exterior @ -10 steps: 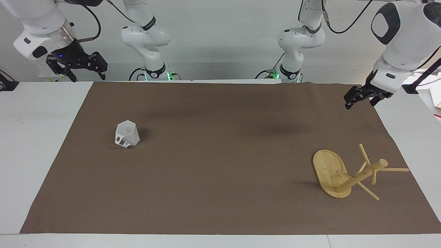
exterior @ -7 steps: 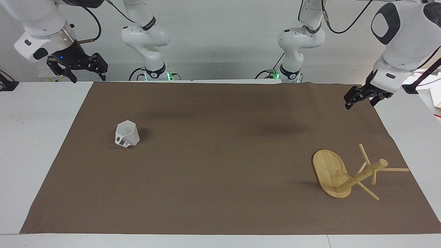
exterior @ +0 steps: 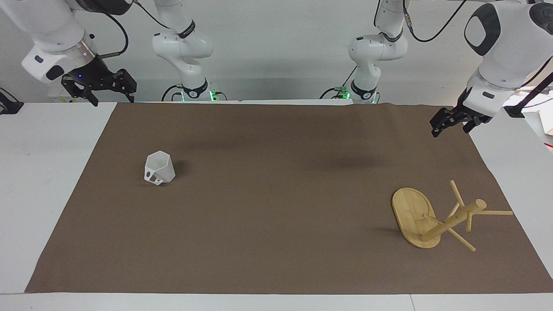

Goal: Hang cup on rack

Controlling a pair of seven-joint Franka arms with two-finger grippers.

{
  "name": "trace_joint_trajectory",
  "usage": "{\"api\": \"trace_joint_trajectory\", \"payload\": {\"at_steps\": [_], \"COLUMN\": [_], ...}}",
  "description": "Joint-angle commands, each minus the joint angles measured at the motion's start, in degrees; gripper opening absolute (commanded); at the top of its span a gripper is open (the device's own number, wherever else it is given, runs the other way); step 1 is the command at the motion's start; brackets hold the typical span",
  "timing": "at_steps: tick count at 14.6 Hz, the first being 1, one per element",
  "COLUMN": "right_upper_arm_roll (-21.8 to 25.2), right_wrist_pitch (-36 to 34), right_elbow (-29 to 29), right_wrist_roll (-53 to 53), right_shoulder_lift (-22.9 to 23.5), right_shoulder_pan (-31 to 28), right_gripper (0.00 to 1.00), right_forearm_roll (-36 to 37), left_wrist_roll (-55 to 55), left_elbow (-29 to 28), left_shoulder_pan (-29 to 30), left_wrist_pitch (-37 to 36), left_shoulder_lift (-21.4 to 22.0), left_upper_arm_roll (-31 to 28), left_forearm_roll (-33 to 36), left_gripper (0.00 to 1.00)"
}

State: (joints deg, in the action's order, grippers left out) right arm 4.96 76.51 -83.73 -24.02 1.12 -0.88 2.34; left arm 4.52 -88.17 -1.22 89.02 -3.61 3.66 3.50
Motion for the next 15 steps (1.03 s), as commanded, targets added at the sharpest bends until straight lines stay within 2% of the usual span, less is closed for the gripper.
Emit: {"api": "trace_joint_trajectory", "payload": {"at_steps": [1, 2, 4, 8, 11, 13, 15], "right_upper_arm_roll": [-0.57, -0.48, -0.48, -0.48, -0.57, -0.57, -0.48], "right_wrist_pitch": [7.41, 8.56, 11.99, 12.79, 11.30, 10.68, 9.81], "right_elbow": [-5.56, -5.92, -5.92, -6.54, -13.10, -17.42, -22.16], "right_wrist_roll": [-20.20, -27.67, -46.90, -71.82, -87.44, -99.59, -104.81], "right_shoulder_lift": [-1.91, -1.30, 3.16, 13.18, 19.86, 23.38, 24.89], "right_shoulder_pan": [-5.96, -7.63, -13.86, -24.59, -32.59, -34.80, -35.25], "right_gripper": [1.00, 1.00, 1.00, 1.00, 1.00, 1.00, 1.00], "right_forearm_roll": [-1.27, -3.72, -11.00, -27.52, -40.87, -48.01, -53.03], "left_wrist_roll": [-0.48, -0.48, -0.48, -0.48, -0.48, -0.48, -0.48], "left_elbow": [-1.12, -1.12, -1.12, -1.12, -1.12, -1.12, -1.12], "left_shoulder_pan": [0.87, 0.87, 0.78, 0.78, 0.78, 0.78, 0.78], "left_wrist_pitch": [0.19, 0.10, 0.10, 0.10, 0.19, 0.19, 0.19], "left_shoulder_lift": [1.15, 1.15, 1.15, 1.15, 1.15, 1.15, 1.15], "left_upper_arm_roll": [0.12, 0.12, 0.20, 0.20, 0.20, 0.20, 0.20], "left_forearm_roll": [-0.60, -0.60, -0.60, -0.60, -0.60, -0.60, -0.60], "left_gripper": [1.00, 1.00, 1.00, 1.00, 1.00, 1.00, 1.00]}}
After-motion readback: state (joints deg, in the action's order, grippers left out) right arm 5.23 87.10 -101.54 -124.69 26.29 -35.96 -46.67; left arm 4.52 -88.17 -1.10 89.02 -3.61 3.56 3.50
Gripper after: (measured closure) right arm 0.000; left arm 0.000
